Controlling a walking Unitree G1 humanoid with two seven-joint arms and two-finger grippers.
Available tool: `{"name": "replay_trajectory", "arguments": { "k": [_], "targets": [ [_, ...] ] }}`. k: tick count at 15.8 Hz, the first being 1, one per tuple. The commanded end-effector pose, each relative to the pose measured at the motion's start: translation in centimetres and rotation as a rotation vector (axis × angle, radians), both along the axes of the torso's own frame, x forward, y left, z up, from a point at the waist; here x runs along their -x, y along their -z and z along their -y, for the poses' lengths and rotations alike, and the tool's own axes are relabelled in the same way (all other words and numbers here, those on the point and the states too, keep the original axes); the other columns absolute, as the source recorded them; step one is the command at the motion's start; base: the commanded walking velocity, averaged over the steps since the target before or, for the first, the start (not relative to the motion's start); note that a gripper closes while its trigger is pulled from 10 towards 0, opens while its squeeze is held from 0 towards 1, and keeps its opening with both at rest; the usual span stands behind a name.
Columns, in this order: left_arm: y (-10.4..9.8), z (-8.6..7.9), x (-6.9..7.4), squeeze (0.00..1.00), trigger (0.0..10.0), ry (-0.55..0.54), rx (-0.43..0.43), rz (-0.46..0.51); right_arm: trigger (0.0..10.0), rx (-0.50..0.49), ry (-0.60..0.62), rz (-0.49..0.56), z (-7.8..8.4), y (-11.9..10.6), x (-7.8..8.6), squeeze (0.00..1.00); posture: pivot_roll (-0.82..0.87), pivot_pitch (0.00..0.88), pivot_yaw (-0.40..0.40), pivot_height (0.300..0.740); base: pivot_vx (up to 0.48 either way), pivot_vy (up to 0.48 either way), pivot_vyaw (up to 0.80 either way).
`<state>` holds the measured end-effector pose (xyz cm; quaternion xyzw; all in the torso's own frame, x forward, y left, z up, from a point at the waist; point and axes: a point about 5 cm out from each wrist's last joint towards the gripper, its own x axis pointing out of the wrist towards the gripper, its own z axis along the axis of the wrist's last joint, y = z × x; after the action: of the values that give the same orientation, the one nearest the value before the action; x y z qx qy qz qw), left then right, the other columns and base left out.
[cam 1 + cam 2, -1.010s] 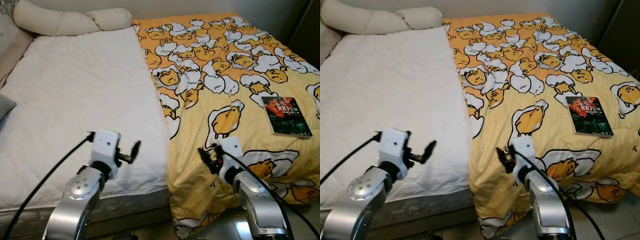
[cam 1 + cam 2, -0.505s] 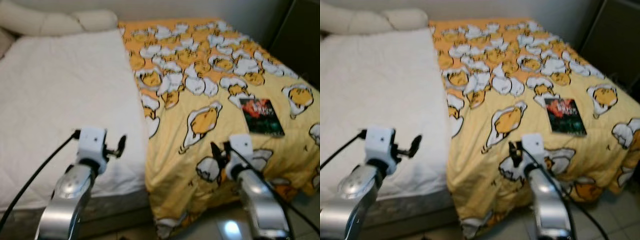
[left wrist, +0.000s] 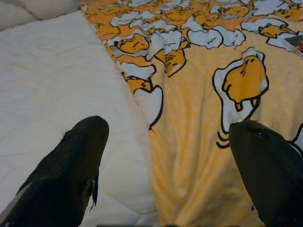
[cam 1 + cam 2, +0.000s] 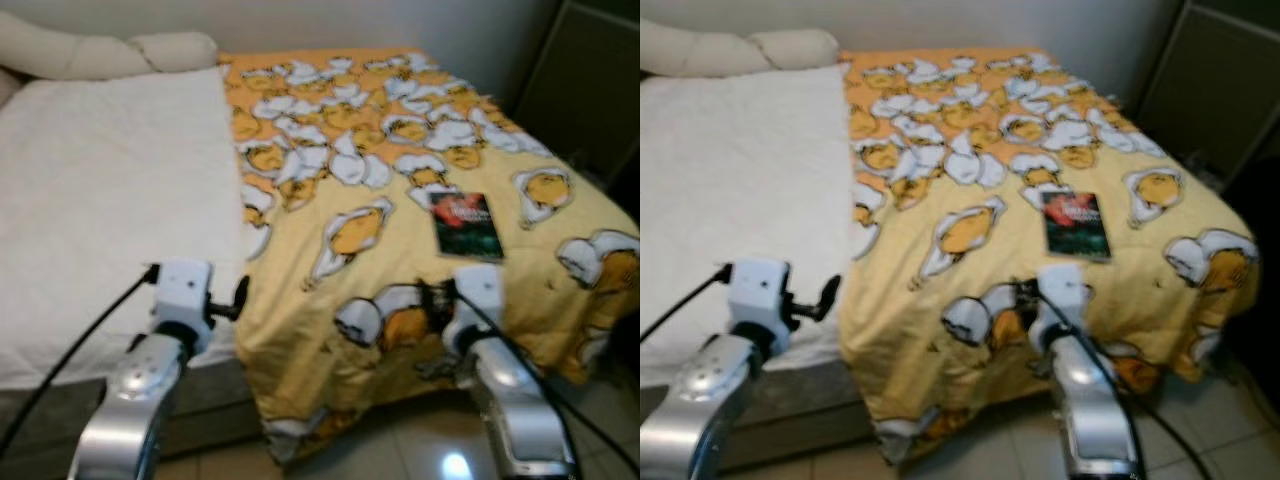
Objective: Clean up the room
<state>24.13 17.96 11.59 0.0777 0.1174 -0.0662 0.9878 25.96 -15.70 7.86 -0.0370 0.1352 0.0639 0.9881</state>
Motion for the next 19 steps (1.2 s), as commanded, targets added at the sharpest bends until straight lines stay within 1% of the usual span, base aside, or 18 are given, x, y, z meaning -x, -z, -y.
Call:
{"name": "replay_trajectory", "arguments": {
  "k": [1,3,4,5,6,8,9,10,12,16,19],
  "targets": [
    [-0.1,0.3,-0.1,0.0,10.0,0.008,0.005,0.005,10.0,0.01,0.02,0.014,0.8,-0.4,0.0,0.0,-0.05,0.0,0.019,0.74,0.0,-0.364,0.0],
    [-0.1,0.5,-0.2,0.0,10.0,0.006,0.045,0.009,10.0,0.006,0.031,0.018,0.9,-0.7,-0.2,0.0,-0.06,0.0,0.02,0.74,0.0,-0.126,0.0],
    [-0.2,0.6,-0.3,0.0,10.0,0.003,0.054,0.003,10.0,0.01,0.023,0.024,0.9,-0.8,-0.3,0.0,-0.06,0.0,0.013,0.74,0.0,0.0,0.0],
    [-0.2,0.6,-0.4,0.0,10.0,0.005,0.044,0.006,10.0,0.015,0.016,0.029,0.9,-1.0,-0.4,0.0,-0.05,0.0,0.01,0.74,0.0,0.0,0.0],
    [-0.3,0.5,-0.4,0.0,10.0,0.006,0.039,0.019,10.0,-0.005,0.012,0.032,0.7,-1.1,-0.5,0.0,-0.05,0.0,0.007,0.74,0.0,0.0,0.0],
    [-0.6,0.5,-0.6,0.0,10.0,0.012,0.066,0.048,10.0,0.006,-0.005,0.051,0.5,-1.4,-0.7,0.0,-0.06,0.0,0.003,0.74,0.0,0.0,0.0],
    [-0.7,0.7,-0.7,0.0,10.0,0.018,0.077,0.057,10.0,-0.003,-0.005,0.055,0.5,-1.6,-0.9,0.0,-0.06,0.0,0.005,0.74,0.0,0.0,0.0],
    [-0.8,1.0,-1.0,0.0,10.0,0.032,0.099,0.063,10.0,-0.019,0.012,0.062,0.6,-2.1,-1.1,0.0,-0.07,0.0,0.006,0.74,0.0,0.0,-0.51],
    [-0.8,1.3,-1.1,0.0,10.0,0.045,0.094,0.063,10.0,-0.024,0.026,0.064,0.9,-2.2,-1.1,0.0,-0.06,0.0,0.002,0.74,0.126,0.0,-0.72],
    [-0.6,1.0,-0.8,0.0,10.0,0.048,0.089,0.058,10.0,-0.021,0.031,0.053,1.0,-1.8,-0.9,0.0,-0.06,0.0,0.007,0.74,0.26,0.0,-0.77],
    [-0.7,1.0,-1.1,0.0,10.0,0.068,0.076,0.059,10.0,-0.011,0.03,0.056,0.9,-1.9,-1.0,0.0,-0.06,0.0,0.006,0.74,0.259,0.0,-0.14]
  ]
}}
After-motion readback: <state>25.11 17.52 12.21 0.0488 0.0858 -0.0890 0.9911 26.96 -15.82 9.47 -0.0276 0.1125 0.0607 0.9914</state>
